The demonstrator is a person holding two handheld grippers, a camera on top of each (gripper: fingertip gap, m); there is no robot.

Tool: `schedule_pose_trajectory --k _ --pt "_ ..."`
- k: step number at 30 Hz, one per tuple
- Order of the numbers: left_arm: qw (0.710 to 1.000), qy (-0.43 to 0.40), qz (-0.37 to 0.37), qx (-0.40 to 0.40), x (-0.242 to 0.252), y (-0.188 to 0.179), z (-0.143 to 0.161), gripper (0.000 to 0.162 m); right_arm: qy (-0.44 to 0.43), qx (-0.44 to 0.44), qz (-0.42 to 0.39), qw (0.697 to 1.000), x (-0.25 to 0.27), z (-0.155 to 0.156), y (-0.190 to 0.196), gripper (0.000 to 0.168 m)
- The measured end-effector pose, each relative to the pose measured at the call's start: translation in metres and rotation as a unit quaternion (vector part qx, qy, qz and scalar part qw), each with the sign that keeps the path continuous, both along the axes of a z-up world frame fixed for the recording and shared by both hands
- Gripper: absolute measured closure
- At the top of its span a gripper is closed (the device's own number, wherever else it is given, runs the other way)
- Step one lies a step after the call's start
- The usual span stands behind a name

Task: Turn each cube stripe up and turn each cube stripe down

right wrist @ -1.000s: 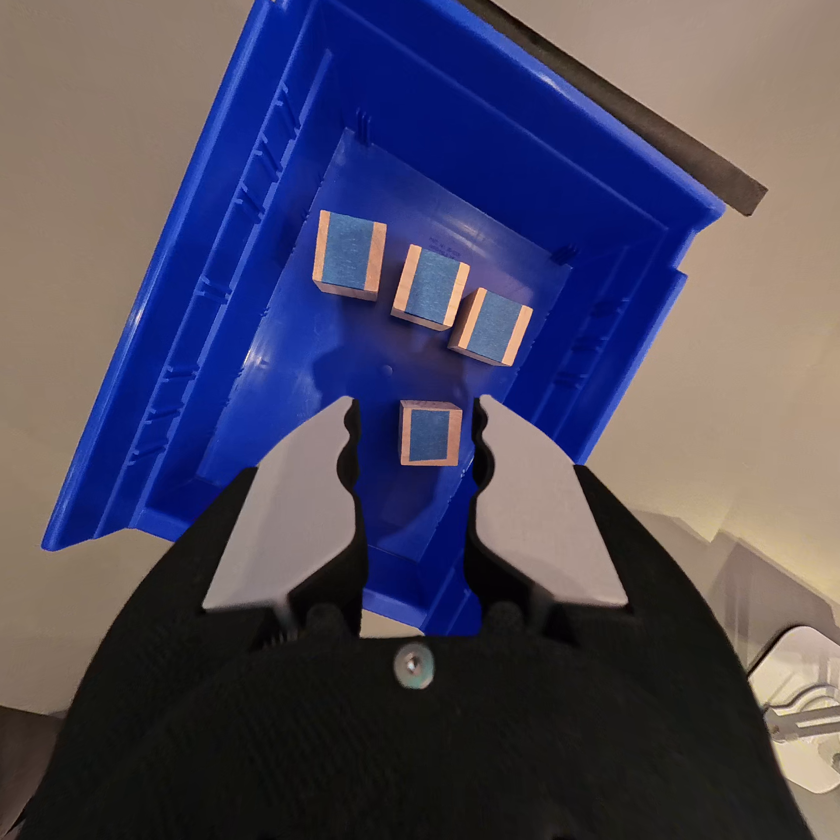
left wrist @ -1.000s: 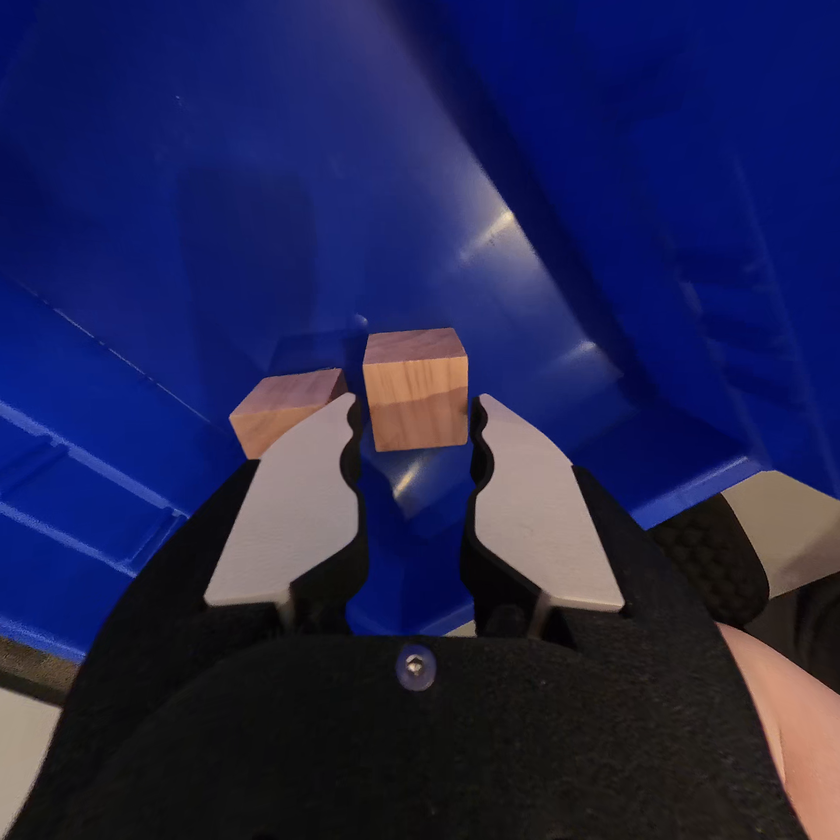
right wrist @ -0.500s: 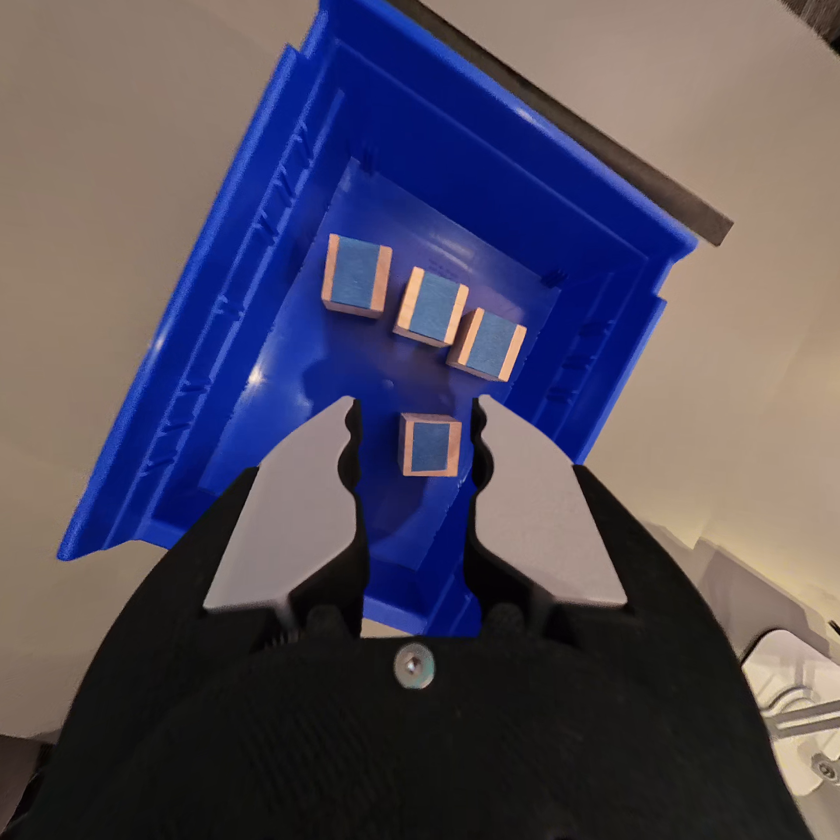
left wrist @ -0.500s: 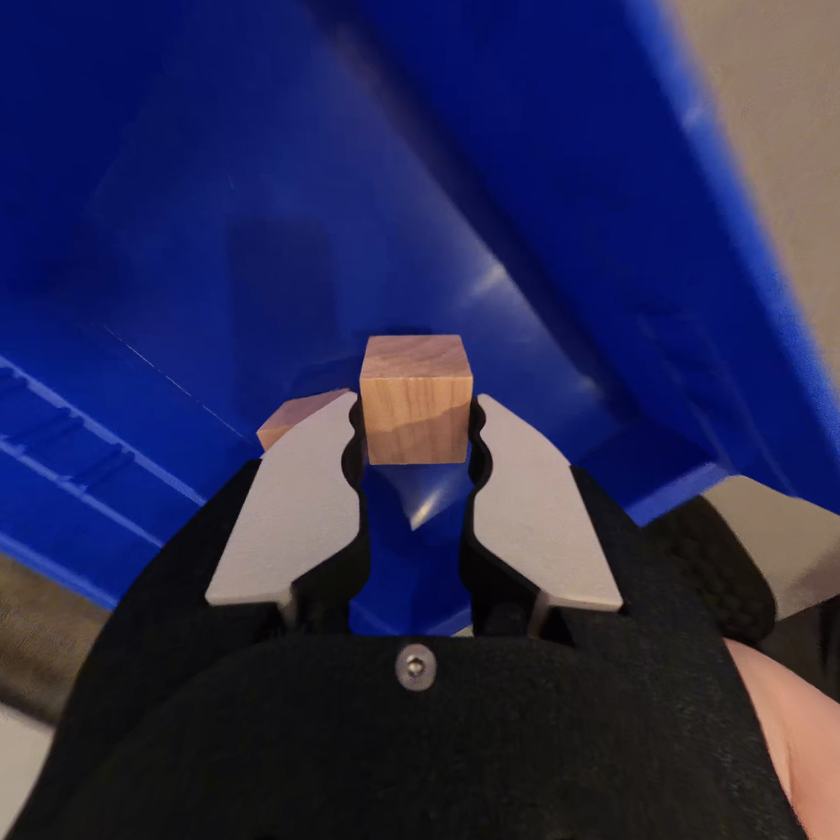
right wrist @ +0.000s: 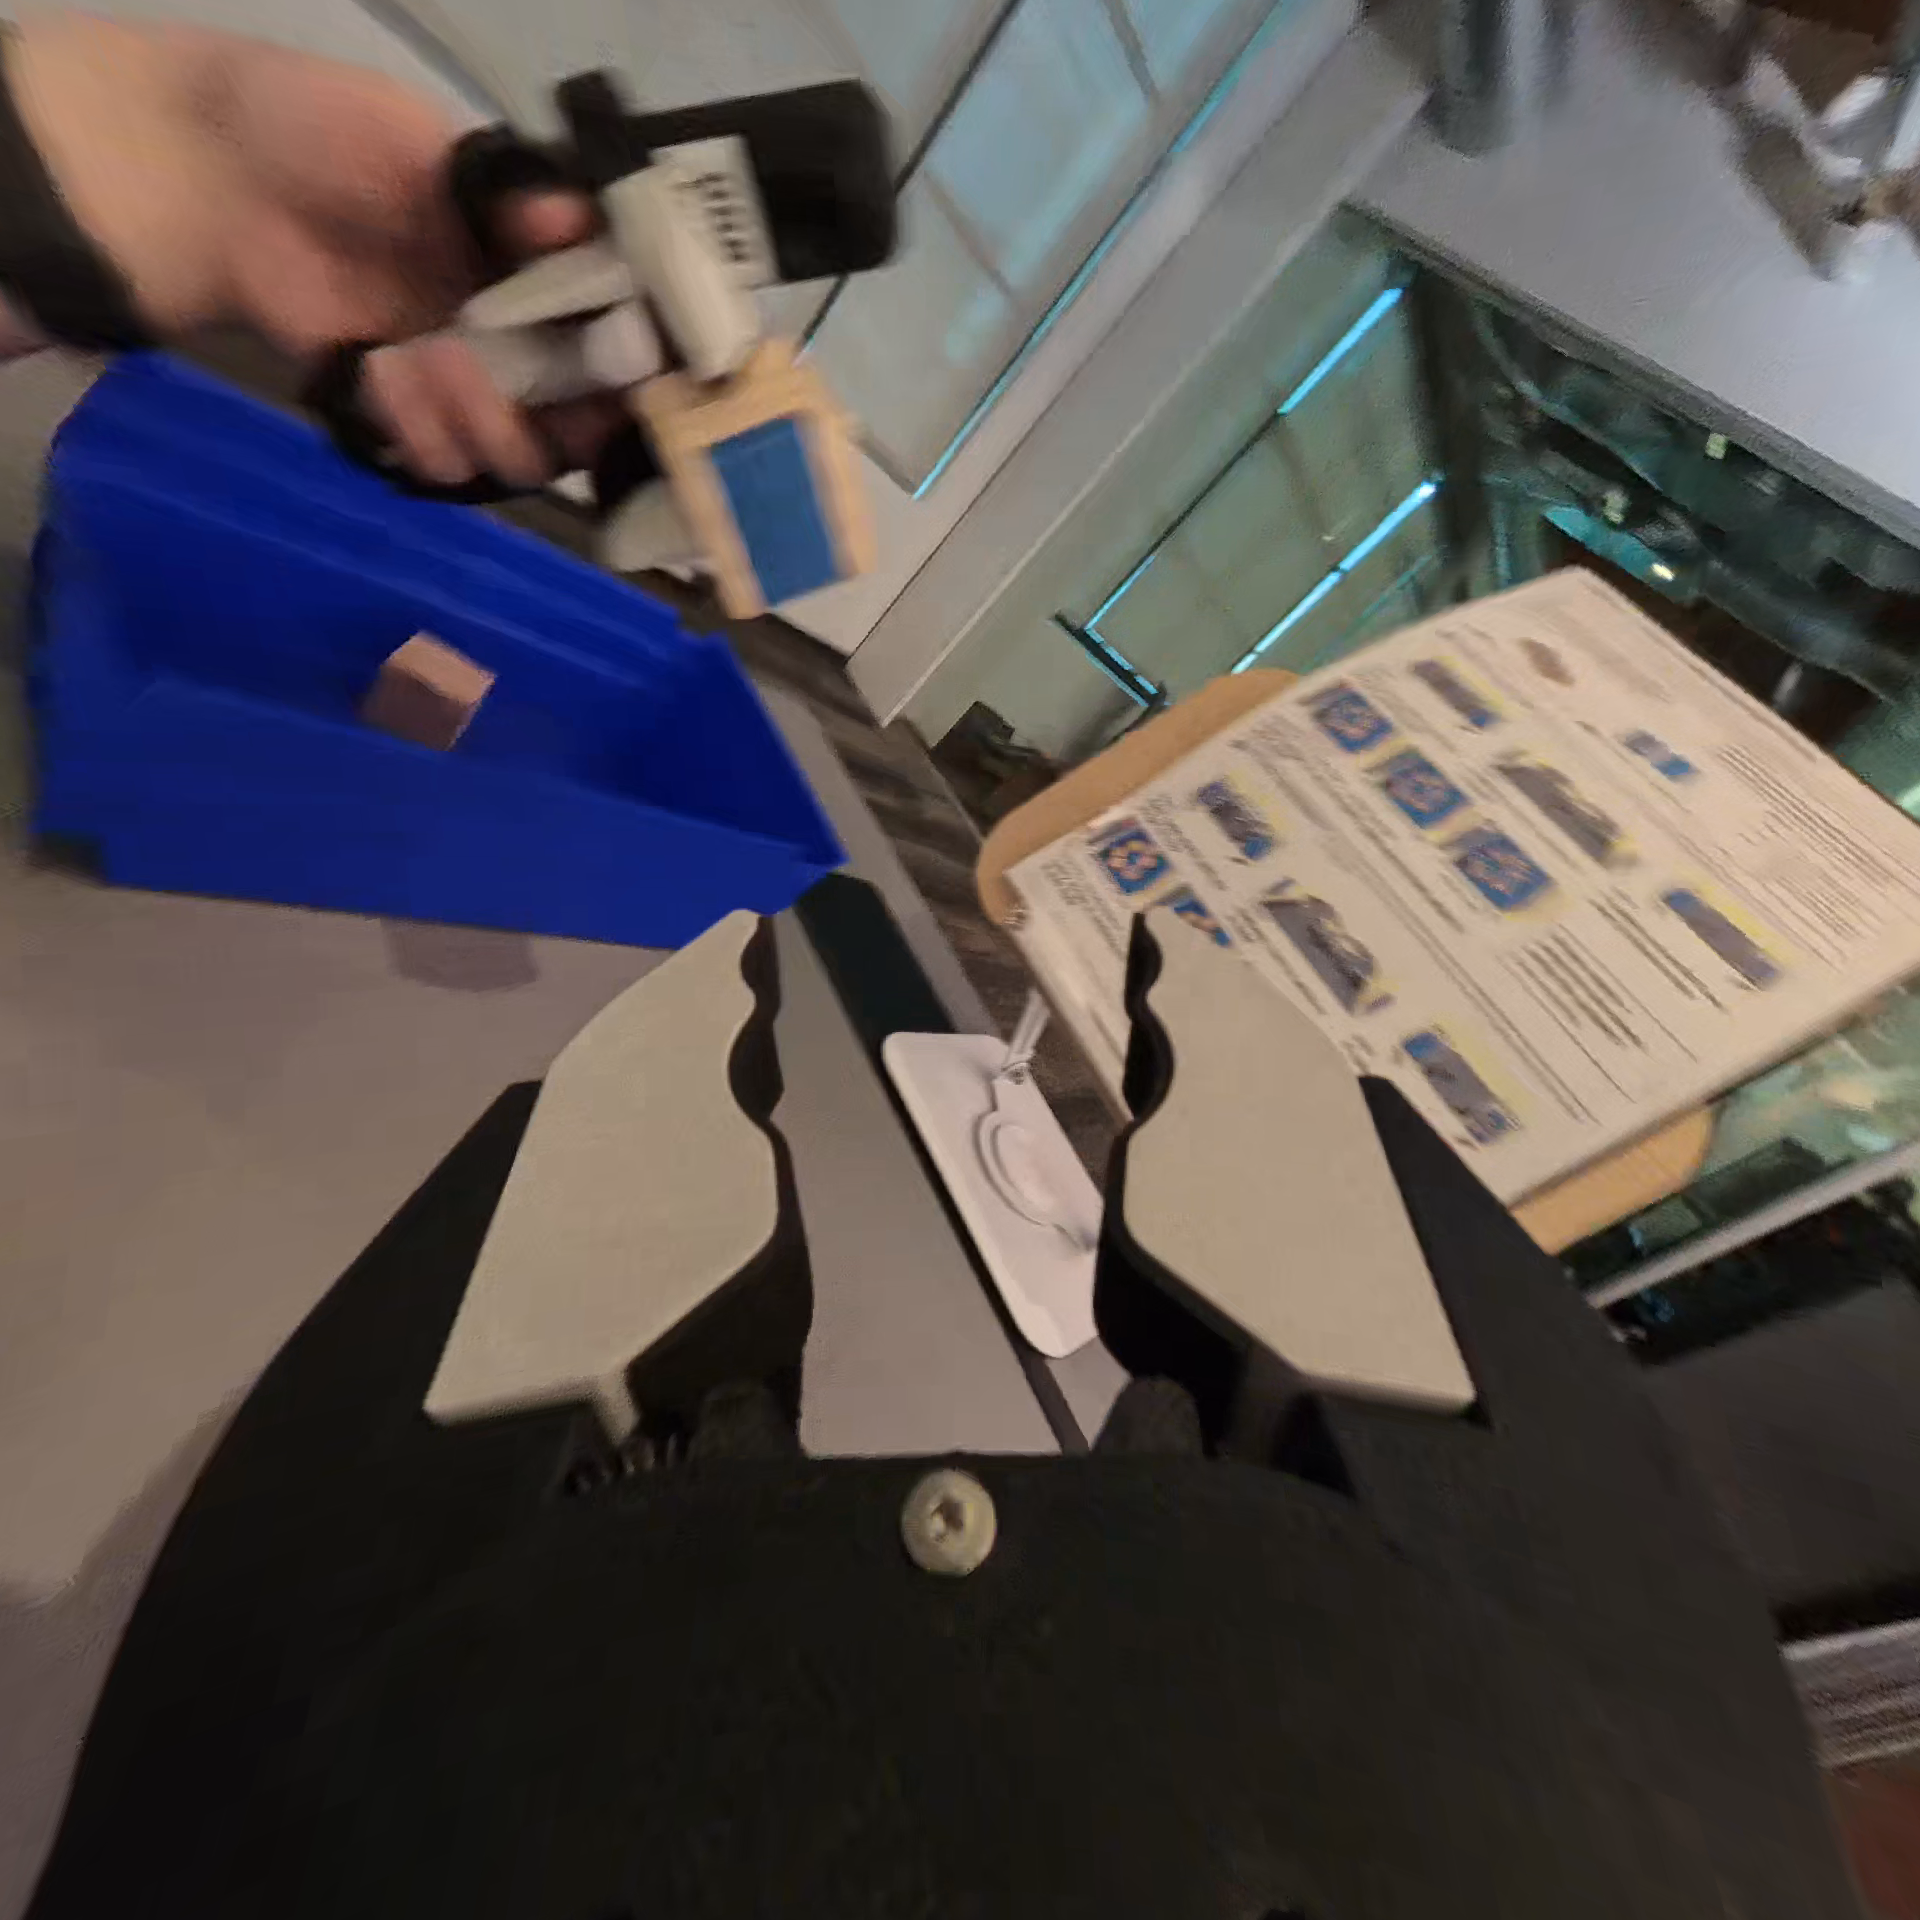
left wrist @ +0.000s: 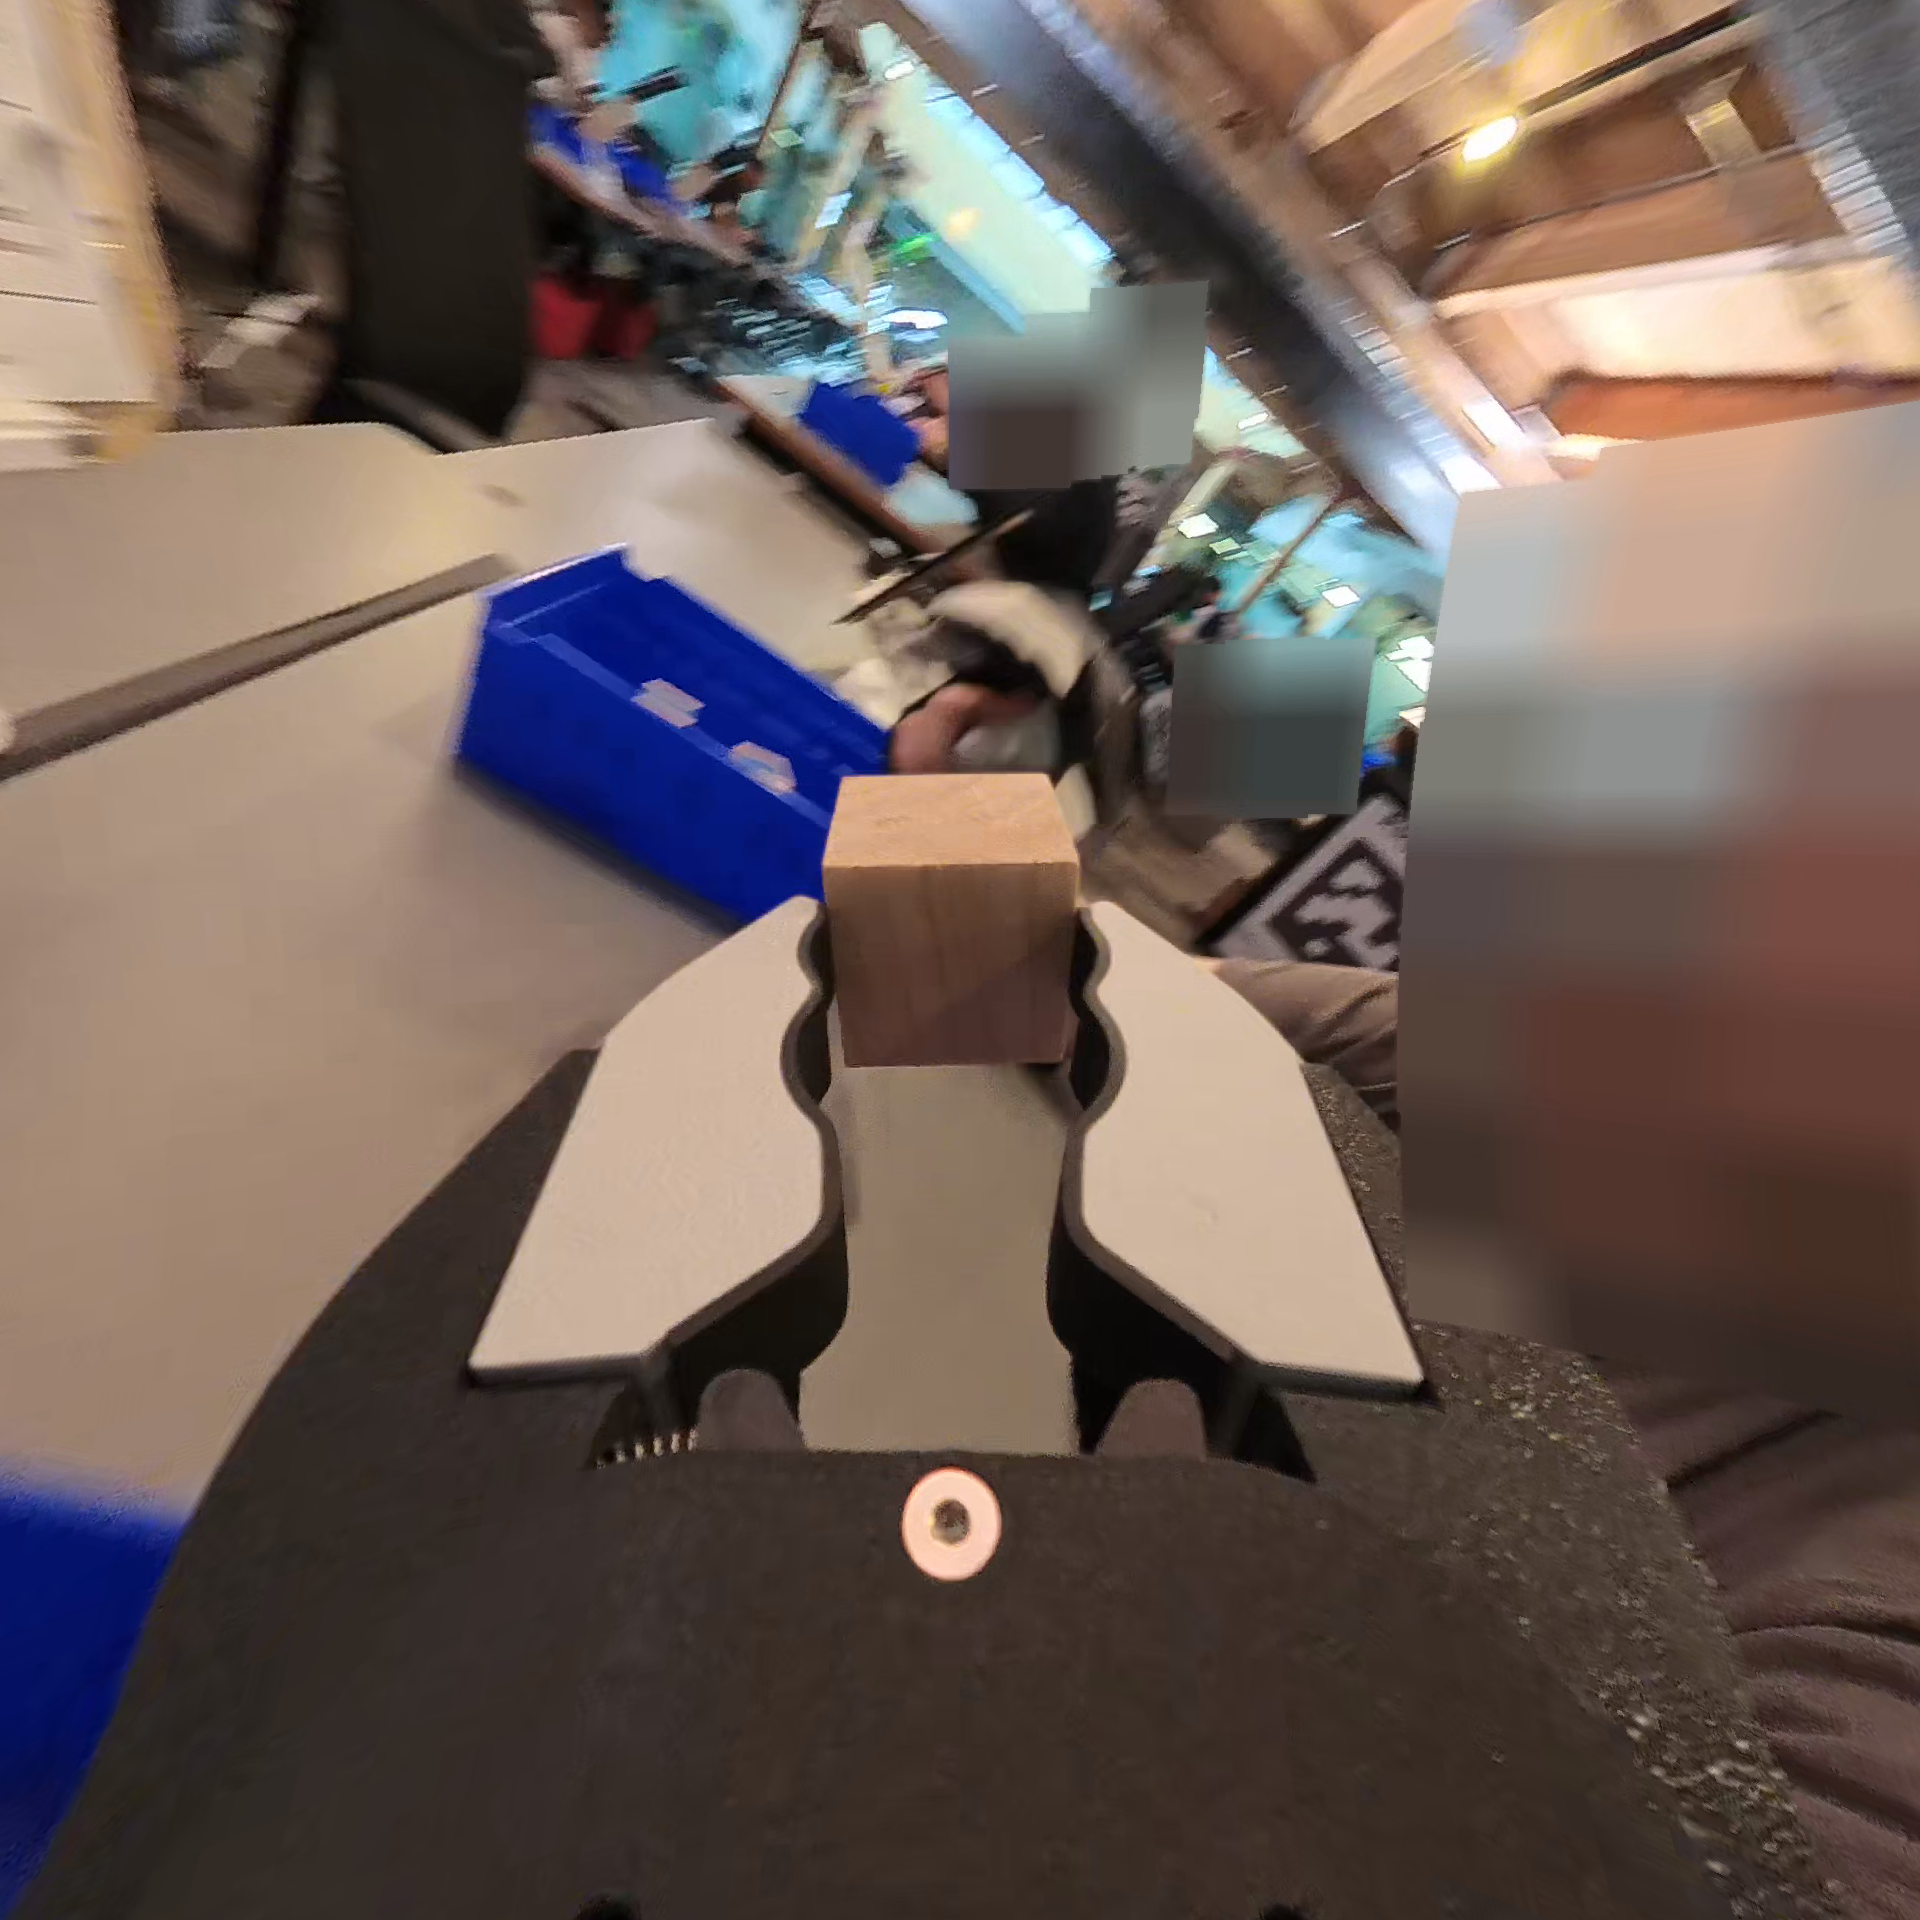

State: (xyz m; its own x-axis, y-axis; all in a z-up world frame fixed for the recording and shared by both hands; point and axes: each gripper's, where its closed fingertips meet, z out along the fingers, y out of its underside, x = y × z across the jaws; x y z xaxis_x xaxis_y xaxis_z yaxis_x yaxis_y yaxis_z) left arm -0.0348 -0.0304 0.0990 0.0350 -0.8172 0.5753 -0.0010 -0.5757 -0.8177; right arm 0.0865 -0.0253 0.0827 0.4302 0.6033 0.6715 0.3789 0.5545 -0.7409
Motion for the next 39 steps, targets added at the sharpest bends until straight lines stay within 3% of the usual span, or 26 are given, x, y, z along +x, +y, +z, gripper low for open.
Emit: schedule_pose_trajectory --k 2,6,12,14,20,24,27,29,31,34,39 --pt "0.998 -0.037 -0.05 -0.02 0.023 -0.009 0.003 0.119 -0.026 0.011 0.018 0.999 -0.023 -0.017 -0.014 0.097" --pt "0.989 -0.04 -0.133 -0.048 0.063 -0.03 -0.007 0.119 0.03 0.029 0.071 0.997 -0.033 -0.01 -0.036 0.1" --pt "0.98 -0.034 -0.187 -0.057 0.096 -0.05 -0.018 0.119 0.031 0.016 0.106 0.994 -0.034 -0.008 -0.047 0.108" --pt "0.981 -0.031 -0.189 -0.042 0.101 -0.053 -0.02 0.119 0.029 0.032 0.101 0.994 -0.033 -0.008 -0.048 0.122" --pt "0.982 -0.008 -0.187 -0.019 0.099 -0.055 -0.021 0.12 -0.02 0.007 0.119 0.993 -0.025 -0.002 -0.052 0.123" --pt "0.994 0.025 -0.091 0.059 0.082 -0.029 -0.017 0.121 -0.094 -0.12 0.037 0.988 0.037 0.007 -0.015 0.123" --pt "0.99 0.049 -0.033 0.127 0.063 -0.019 -0.006 0.125 -0.099 -0.308 -0.099 0.941 0.127 -0.012 0.025 0.123" --pt "0.983 0.067 -0.002 0.172 0.052 -0.018 0.001 0.125 -0.096 -0.408 -0.228 0.879 0.195 -0.042 0.05 0.122" --pt "0.973 0.081 0.027 0.215 0.044 -0.019 0.009 0.126 -0.103 -0.507 -0.303 0.8 0.244 -0.083 0.055 0.122" --pt "0.96 0.083 0.065 0.258 0.037 -0.024 0.021 0.124 -0.129 -0.608 -0.337 0.707 0.277 -0.135 0.053 0.122" --pt "0.947 0.08 0.11 0.291 0.029 -0.028 0.031 0.121 -0.156 -0.678 -0.354 0.625 0.287 -0.189 0.058 0.122"
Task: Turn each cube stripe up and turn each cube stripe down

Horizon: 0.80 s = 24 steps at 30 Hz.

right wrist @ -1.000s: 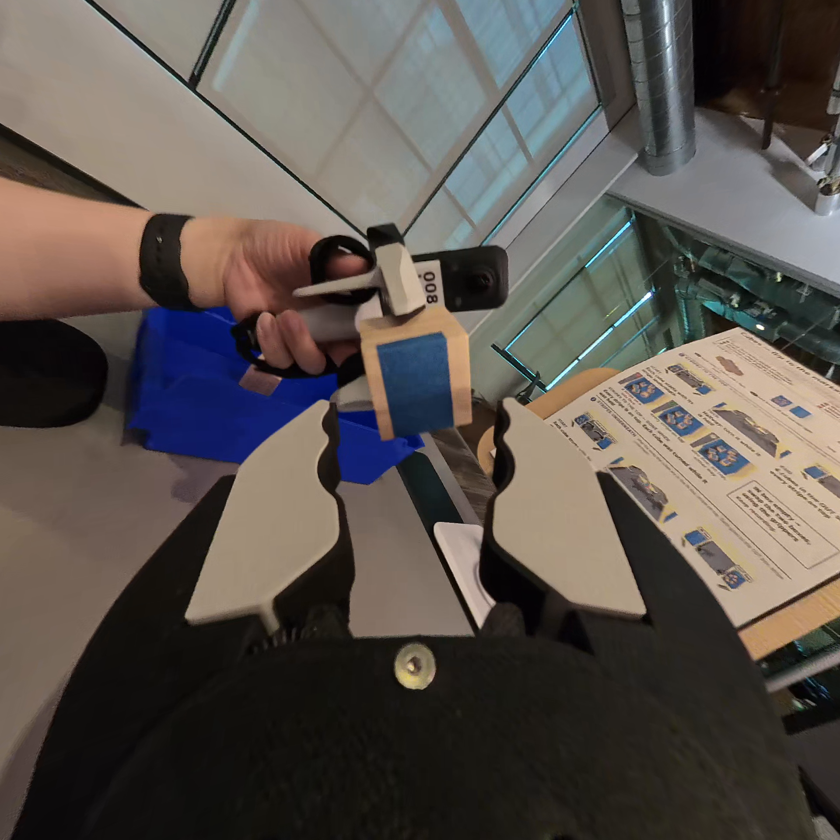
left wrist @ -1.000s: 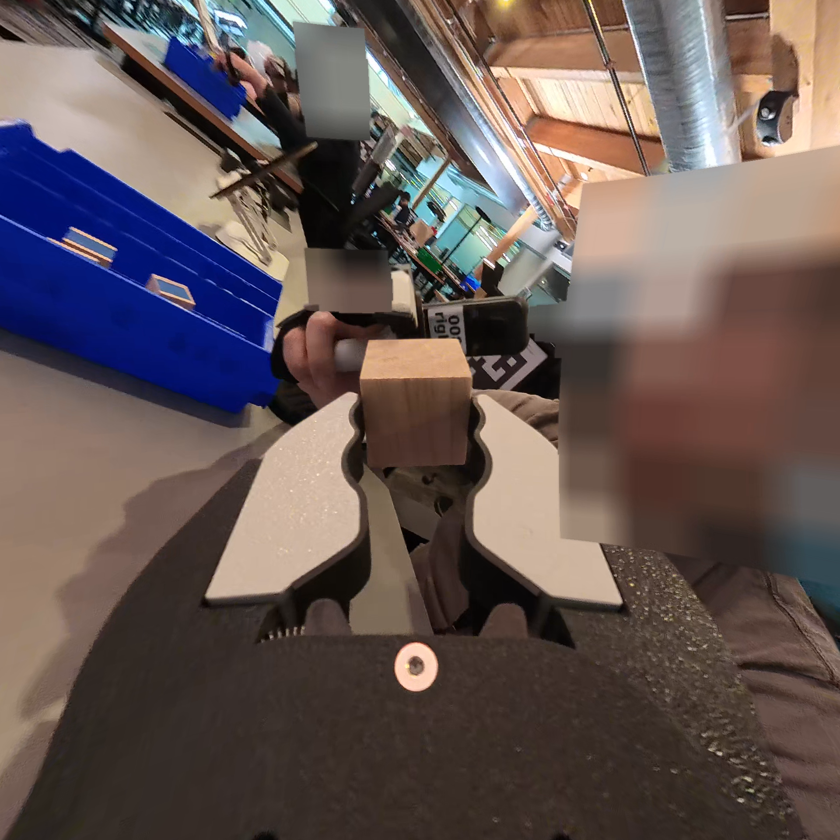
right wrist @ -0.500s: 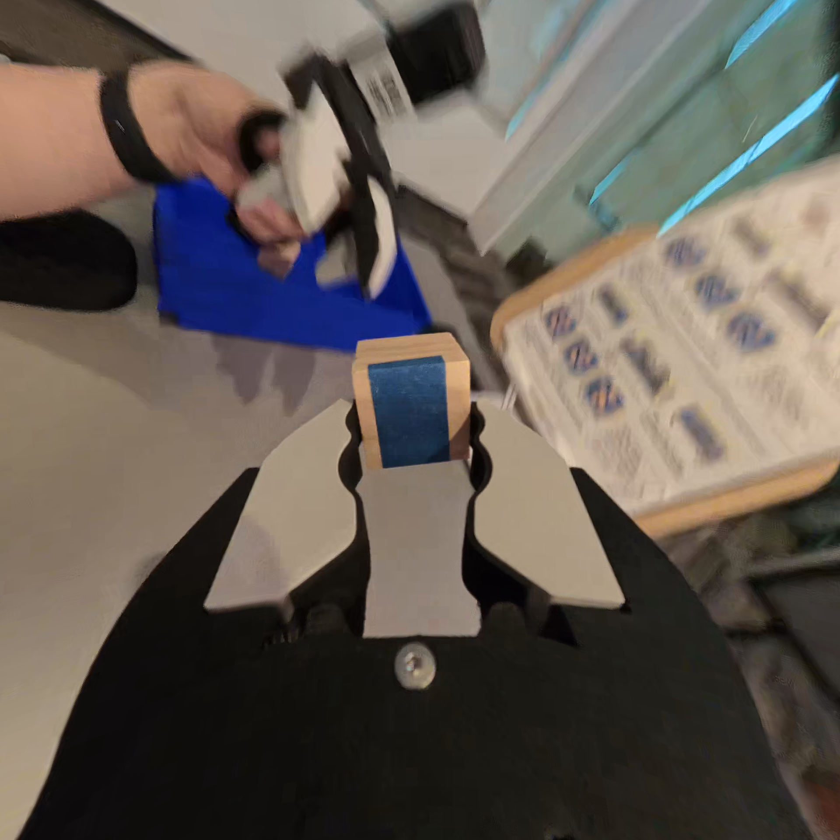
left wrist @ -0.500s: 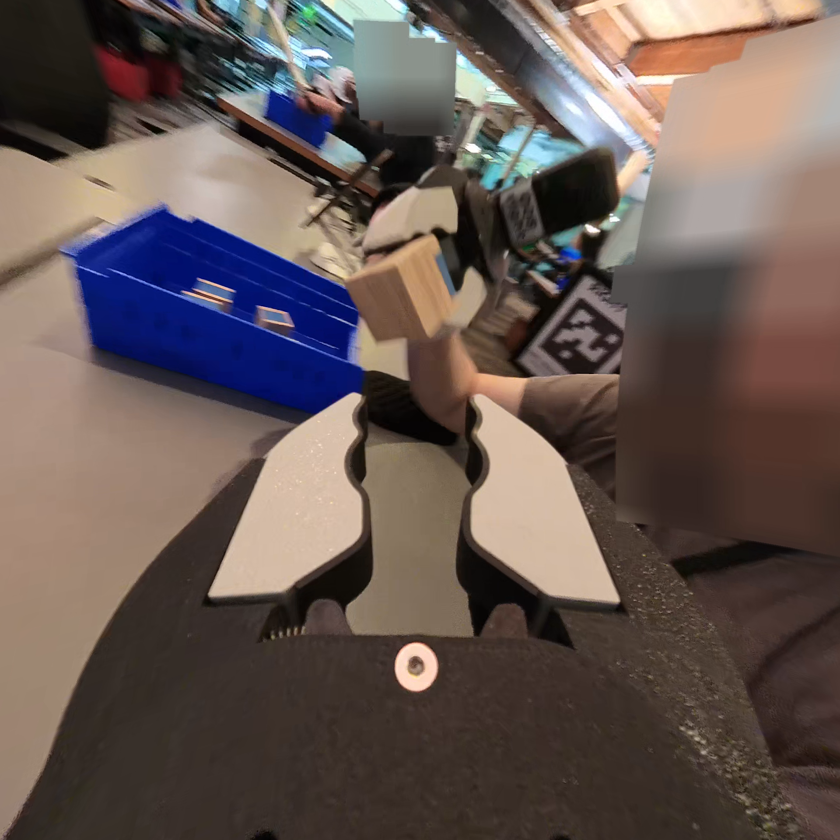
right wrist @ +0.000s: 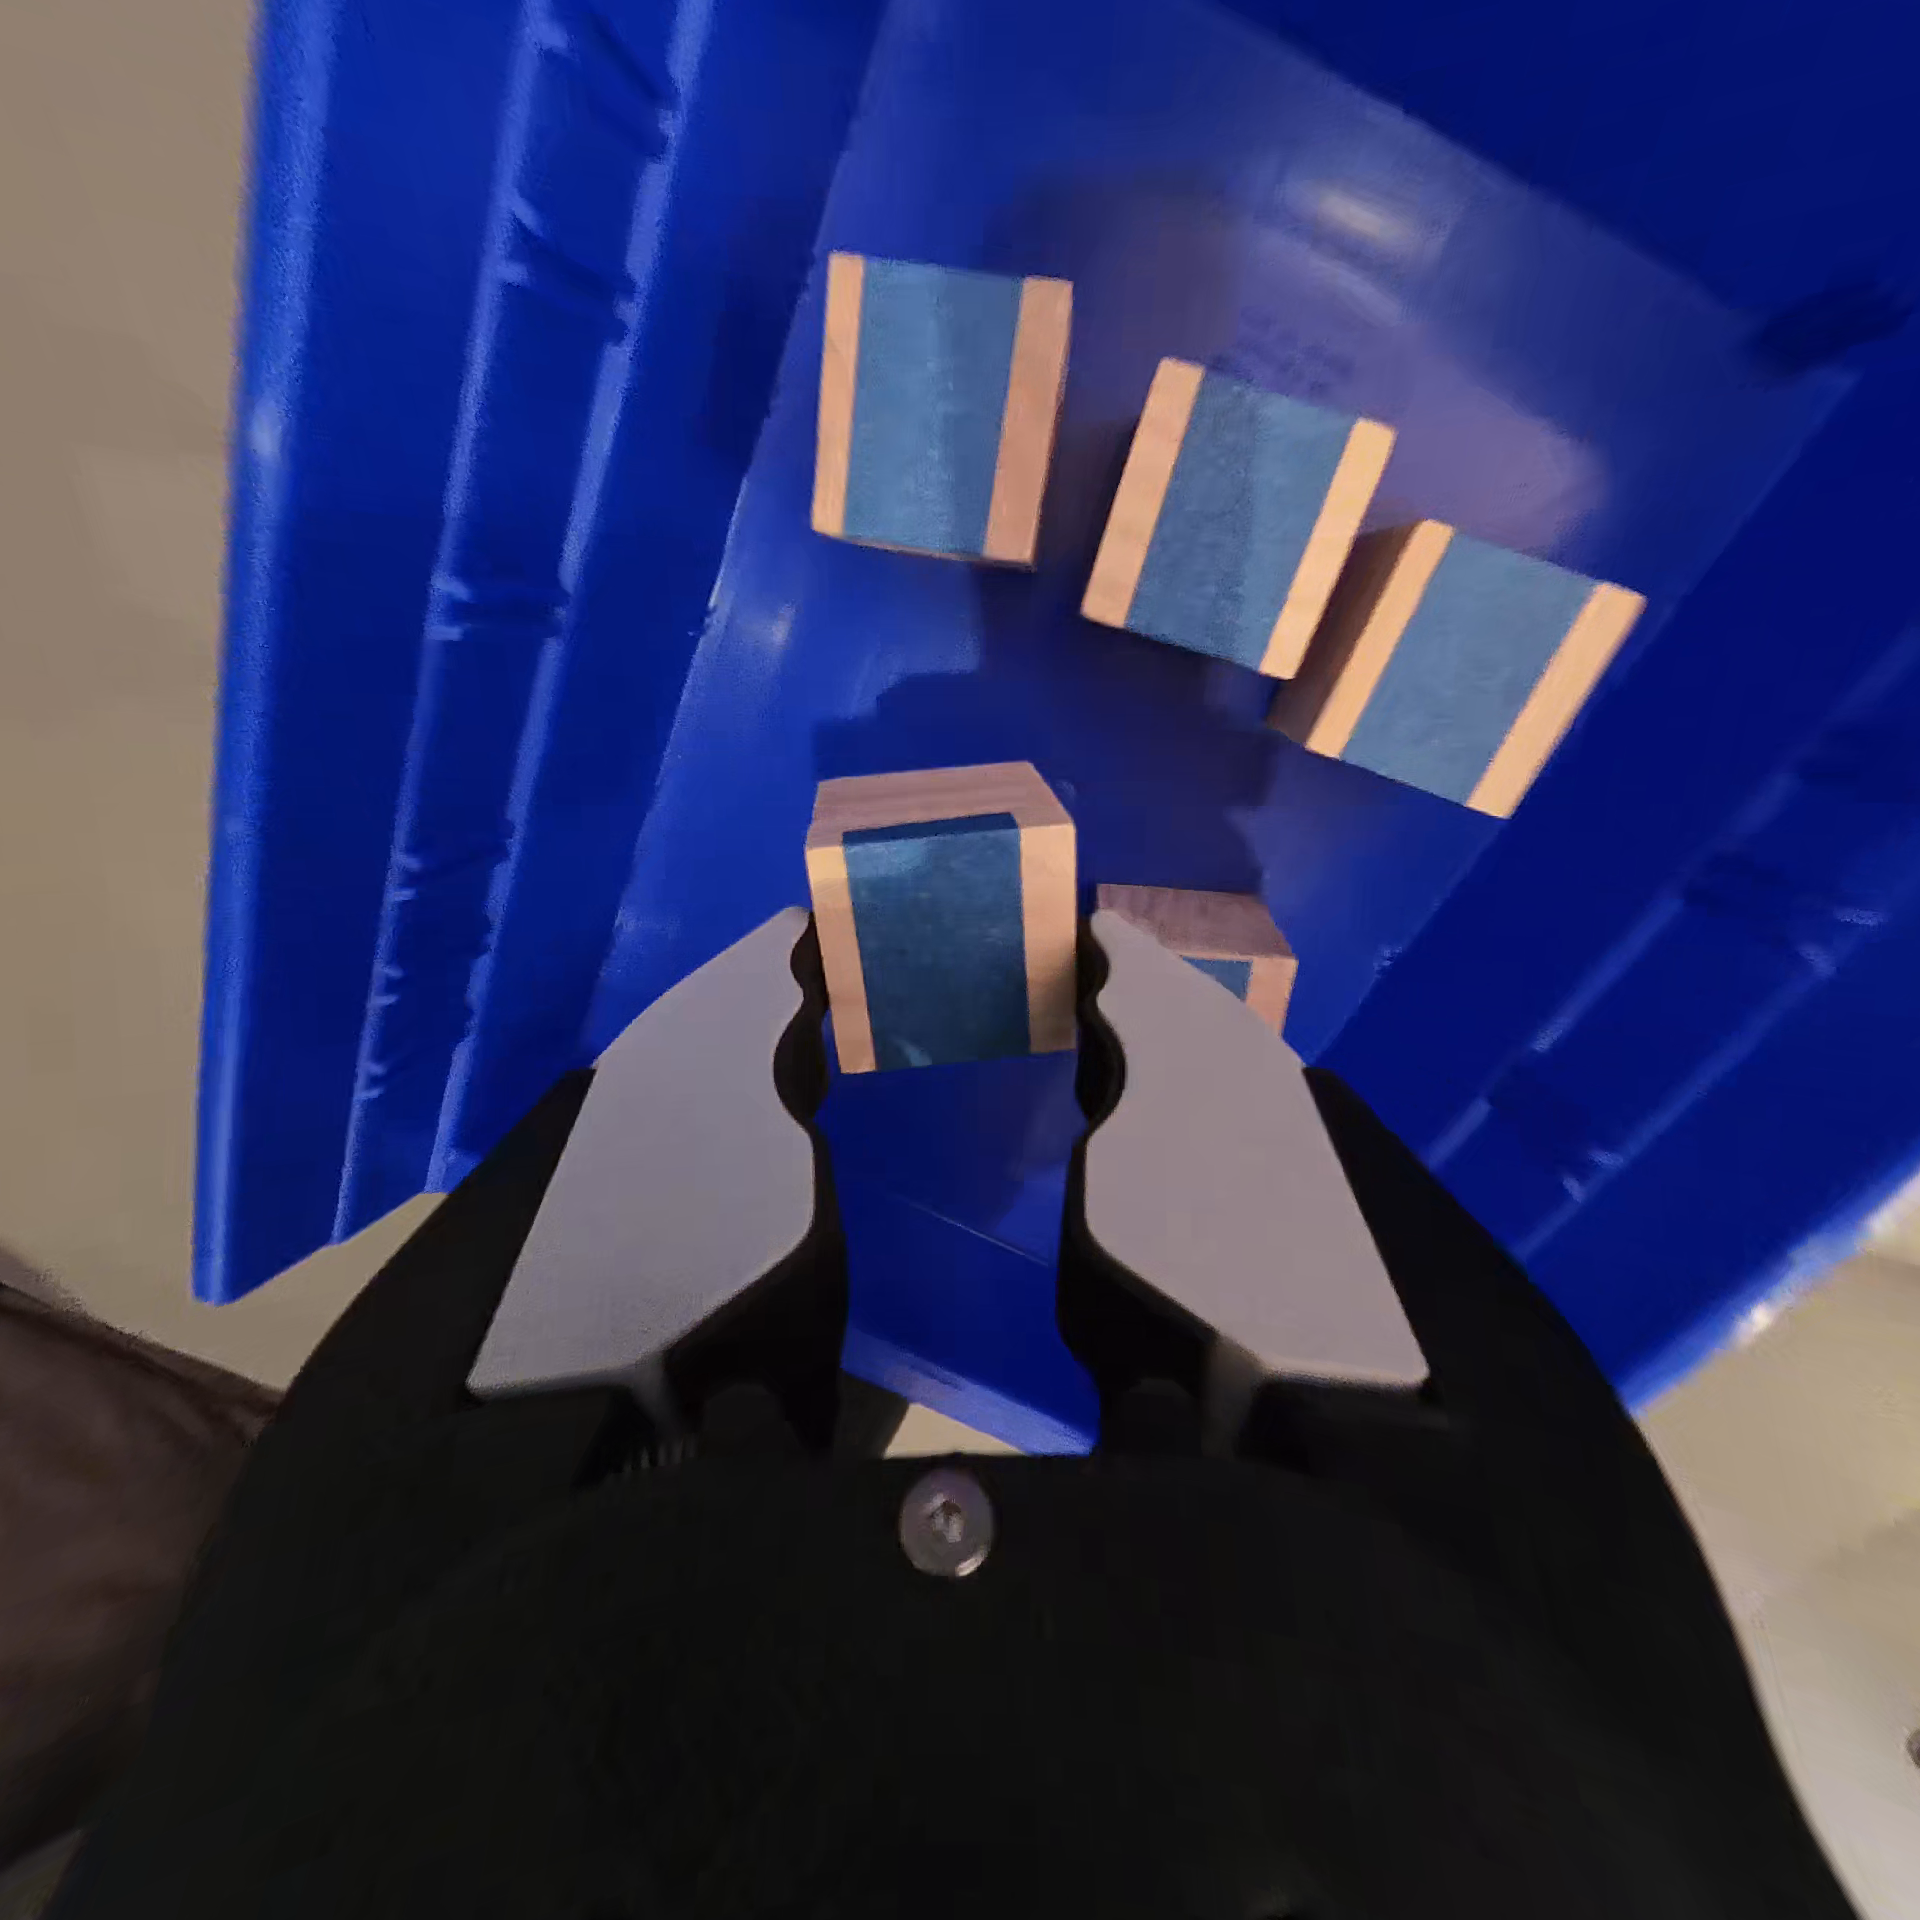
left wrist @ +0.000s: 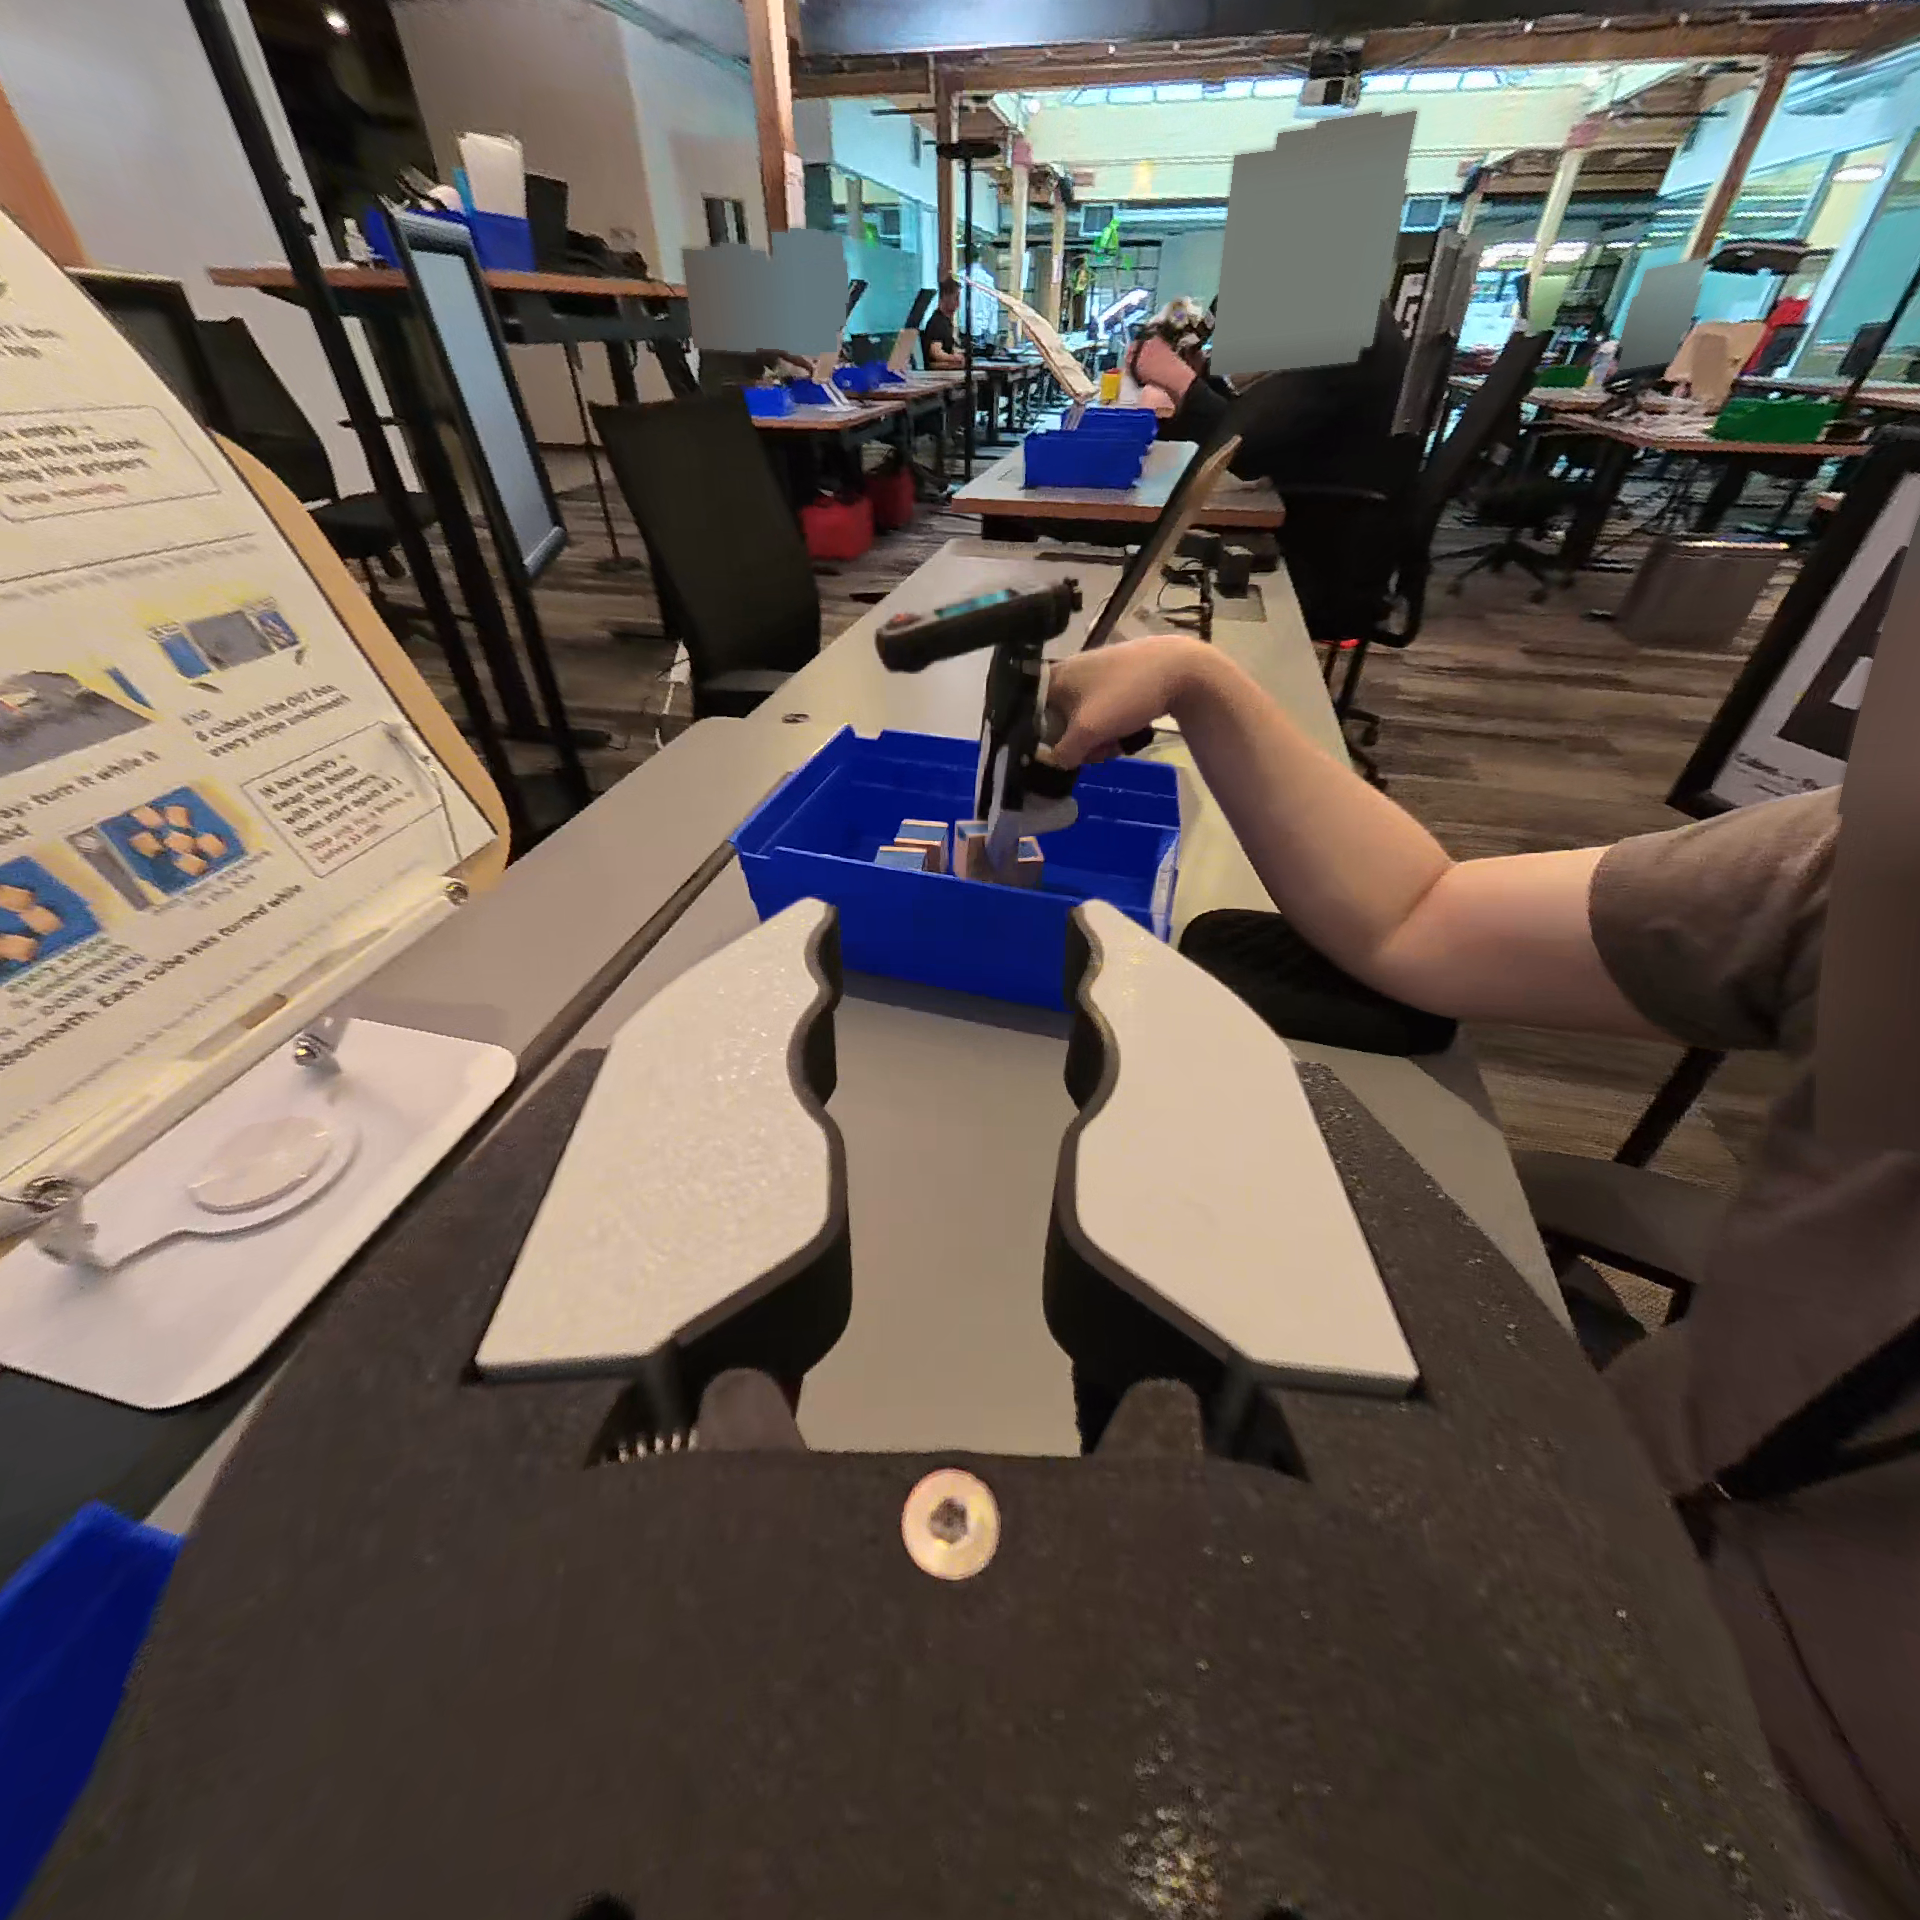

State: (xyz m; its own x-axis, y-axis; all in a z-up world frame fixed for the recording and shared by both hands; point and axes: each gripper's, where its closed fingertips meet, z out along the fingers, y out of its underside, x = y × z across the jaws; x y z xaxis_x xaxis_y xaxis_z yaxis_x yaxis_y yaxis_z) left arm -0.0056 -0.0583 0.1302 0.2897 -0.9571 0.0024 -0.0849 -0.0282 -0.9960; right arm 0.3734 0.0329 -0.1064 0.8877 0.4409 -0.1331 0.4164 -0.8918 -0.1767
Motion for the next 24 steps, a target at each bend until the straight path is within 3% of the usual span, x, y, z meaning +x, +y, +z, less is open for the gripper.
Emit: schedule_pose_trajectory --k 10,13,16,18,22,24 --pt "0.999 0.047 0.019 -0.007 -0.007 0.0 -0.009 0.121 -0.079 -0.074 -0.005 0.994 0.01 -0.042 -0.003 0.122" --pt "0.989 0.117 0.086 -0.016 -0.032 0.017 -0.026 0.123 -0.079 -0.066 0.008 0.995 0.009 -0.042 -0.001 0.12" --pt "0.94 0.22 0.257 -0.046 -0.107 0.054 -0.056 0.122 -0.06 -0.059 0.019 0.996 0.004 -0.035 -0.001 0.11" --pt "0.901 0.268 0.327 -0.096 -0.153 0.061 -0.077 0.121 -0.047 -0.032 0.021 0.998 0.002 -0.024 0.002 0.11" --pt "0.832 0.323 0.419 -0.168 -0.219 0.067 -0.11 0.128 -0.028 0.042 0.011 0.999 0.002 0.004 0.016 0.11" --pt "0.824 0.308 0.424 -0.216 -0.231 0.068 -0.123 0.133 -0.014 0.064 0.013 0.998 0.0 0.011 0.02 0.11"
